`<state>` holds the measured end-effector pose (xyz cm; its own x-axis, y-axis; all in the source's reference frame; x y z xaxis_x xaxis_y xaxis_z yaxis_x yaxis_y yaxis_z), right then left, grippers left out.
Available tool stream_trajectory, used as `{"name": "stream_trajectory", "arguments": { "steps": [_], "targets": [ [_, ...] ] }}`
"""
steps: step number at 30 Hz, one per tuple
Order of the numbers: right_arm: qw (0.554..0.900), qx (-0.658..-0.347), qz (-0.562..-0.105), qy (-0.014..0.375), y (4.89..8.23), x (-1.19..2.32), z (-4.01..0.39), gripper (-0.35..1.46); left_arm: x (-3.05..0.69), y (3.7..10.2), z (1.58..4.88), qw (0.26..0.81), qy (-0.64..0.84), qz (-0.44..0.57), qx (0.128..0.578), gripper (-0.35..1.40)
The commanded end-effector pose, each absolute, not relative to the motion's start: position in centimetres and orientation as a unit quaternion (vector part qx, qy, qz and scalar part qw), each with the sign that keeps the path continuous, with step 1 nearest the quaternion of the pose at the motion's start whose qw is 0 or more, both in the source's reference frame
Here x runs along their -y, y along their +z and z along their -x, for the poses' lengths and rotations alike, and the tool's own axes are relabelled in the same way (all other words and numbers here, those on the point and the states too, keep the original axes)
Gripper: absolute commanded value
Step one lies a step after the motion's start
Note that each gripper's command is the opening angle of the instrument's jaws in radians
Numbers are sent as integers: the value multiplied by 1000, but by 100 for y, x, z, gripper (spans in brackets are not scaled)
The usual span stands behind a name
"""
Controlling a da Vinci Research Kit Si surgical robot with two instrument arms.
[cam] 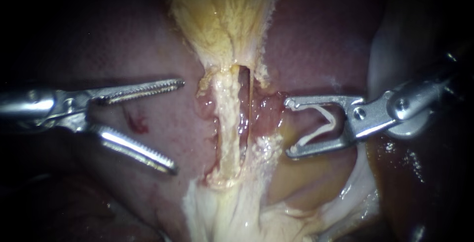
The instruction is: Grabbing gallbladder
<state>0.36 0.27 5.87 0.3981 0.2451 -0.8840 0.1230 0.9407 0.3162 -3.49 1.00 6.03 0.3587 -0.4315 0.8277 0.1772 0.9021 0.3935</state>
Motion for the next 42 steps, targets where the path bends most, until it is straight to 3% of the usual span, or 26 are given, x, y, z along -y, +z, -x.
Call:
{"name": "stream_trajectory", "arguments": {
  "steps": [1,8,28,37,42],
  "targets": [
    [819,-547,-168,37,587,-27,-36,50,-100,603,349,816,-187,-119,535,113],
    [819,-547,-168,37,586,-27,-36,50,-107,610,350,816,-203,-111,529,111],
    [819,-547,-168,37,586,-26,-37,50,-145,650,373,795,-319,-114,504,73],
    [819,-547,-168,37,586,-26,-38,50,-151,656,370,786,-369,-124,481,32],
    [819,-547,-168,37,586,-26,-38,50,-150,656,364,785,-384,-128,469,-10]
  ]
}}
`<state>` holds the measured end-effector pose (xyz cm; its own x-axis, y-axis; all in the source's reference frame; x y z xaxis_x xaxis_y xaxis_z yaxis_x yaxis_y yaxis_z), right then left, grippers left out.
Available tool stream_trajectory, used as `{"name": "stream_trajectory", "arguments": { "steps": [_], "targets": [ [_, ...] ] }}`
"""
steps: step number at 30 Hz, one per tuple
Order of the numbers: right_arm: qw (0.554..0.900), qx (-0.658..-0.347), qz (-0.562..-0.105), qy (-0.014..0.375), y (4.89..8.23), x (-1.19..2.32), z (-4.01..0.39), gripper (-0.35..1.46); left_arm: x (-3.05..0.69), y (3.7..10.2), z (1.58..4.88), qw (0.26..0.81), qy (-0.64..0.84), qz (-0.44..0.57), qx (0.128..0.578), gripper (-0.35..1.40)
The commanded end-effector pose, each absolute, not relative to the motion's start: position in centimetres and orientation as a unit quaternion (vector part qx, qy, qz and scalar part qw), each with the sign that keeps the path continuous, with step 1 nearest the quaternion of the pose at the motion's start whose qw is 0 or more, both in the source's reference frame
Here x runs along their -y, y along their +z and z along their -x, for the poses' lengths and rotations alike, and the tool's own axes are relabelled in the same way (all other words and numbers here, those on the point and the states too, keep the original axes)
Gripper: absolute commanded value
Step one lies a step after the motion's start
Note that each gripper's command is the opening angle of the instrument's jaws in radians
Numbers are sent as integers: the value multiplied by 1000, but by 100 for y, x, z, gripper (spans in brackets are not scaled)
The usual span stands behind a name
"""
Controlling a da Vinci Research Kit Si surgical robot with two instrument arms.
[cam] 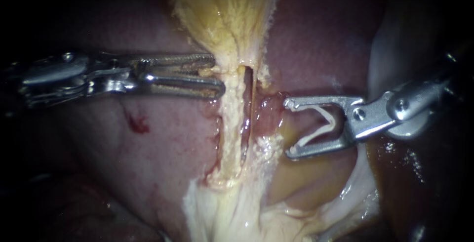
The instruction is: Grabbing gallbladder
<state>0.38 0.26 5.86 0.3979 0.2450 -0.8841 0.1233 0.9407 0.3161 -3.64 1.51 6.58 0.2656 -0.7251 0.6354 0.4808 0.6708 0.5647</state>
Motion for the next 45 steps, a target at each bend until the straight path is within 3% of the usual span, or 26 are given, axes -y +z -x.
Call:
{"name": "stream_trajectory", "arguments": {
  "steps": [1,2,19,34,45],
  "targets": [
    [819,-547,-168,37,586,-26,-38,50,-150,656,362,785,-387,-129,466,-22],
    [819,-547,-168,37,586,-26,-38,50,-150,655,361,785,-388,-129,466,-35],
    [819,-547,-168,37,586,-26,-38,50,-148,635,353,785,-406,-134,448,-35],
    [819,-547,-168,37,586,-26,-37,50,-167,576,298,778,-423,-136,445,-35],
    [819,-547,-168,37,586,-26,-37,50,-170,573,296,774,-434,-128,442,-35]
  ]
}}
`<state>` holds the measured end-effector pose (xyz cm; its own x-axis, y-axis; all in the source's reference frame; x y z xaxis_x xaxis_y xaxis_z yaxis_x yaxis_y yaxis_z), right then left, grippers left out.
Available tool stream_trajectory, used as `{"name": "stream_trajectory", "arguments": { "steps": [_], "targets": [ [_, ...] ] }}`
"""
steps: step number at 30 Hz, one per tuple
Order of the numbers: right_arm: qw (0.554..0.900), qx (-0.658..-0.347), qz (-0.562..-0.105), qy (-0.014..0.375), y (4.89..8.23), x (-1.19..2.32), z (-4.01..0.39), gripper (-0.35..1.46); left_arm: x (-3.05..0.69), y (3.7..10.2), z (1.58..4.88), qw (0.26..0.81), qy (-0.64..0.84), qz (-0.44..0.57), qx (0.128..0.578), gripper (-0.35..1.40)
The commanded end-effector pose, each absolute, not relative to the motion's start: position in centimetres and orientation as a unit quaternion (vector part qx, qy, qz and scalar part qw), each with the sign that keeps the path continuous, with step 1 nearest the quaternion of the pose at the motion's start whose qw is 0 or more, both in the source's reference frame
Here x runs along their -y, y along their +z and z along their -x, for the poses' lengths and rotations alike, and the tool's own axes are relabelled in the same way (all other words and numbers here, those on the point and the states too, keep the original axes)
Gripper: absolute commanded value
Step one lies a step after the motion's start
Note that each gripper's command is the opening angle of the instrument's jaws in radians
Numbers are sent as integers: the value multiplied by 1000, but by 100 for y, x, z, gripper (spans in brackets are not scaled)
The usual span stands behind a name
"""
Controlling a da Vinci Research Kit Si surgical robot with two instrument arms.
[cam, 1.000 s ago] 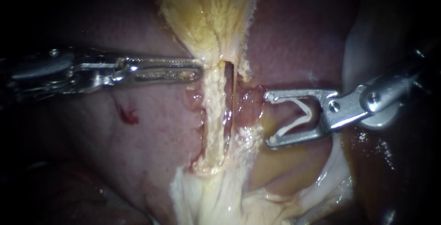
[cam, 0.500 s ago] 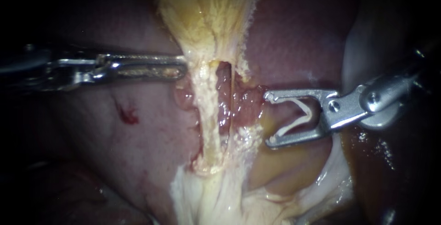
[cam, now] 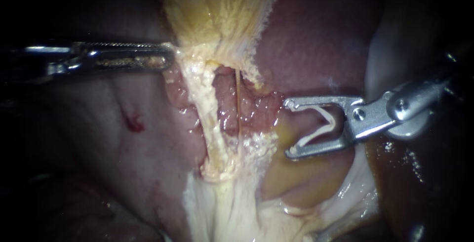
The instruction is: Grabbing gallbladder
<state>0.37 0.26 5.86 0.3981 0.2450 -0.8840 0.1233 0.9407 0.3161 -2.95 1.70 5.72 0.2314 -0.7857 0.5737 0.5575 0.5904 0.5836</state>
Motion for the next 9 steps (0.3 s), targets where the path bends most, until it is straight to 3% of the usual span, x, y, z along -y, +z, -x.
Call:
{"name": "stream_trajectory", "arguments": {
  "steps": [1,9],
  "targets": [
    [819,-547,-168,37,586,-26,-37,50,-170,573,296,774,-436,-126,442,-35],
    [819,-547,-168,37,586,-26,-37,50,-170,573,295,773,-438,-126,441,-35]
  ]
}}
